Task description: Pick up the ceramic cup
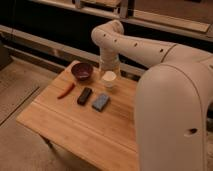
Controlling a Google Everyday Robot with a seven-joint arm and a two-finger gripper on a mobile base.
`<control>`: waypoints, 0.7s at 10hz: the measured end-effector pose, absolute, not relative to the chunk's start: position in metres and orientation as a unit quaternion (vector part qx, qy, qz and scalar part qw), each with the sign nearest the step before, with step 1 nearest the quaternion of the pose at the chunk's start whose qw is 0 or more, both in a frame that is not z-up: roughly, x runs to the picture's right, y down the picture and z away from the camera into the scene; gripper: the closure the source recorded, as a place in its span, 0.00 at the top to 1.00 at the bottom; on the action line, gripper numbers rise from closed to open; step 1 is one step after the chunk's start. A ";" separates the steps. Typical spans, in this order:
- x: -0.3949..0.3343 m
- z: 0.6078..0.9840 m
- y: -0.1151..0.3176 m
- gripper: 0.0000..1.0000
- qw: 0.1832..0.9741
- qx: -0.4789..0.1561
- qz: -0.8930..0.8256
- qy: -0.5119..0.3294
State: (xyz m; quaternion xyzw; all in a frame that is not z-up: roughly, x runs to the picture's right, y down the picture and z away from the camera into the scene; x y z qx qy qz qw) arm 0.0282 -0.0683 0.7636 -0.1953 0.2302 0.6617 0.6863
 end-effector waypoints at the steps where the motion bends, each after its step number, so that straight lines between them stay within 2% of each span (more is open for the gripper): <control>1: 0.024 0.769 -0.078 0.65 0.697 -0.191 0.653 0.224; 7: 0.009 0.796 -0.099 0.65 0.725 -0.190 0.632 0.198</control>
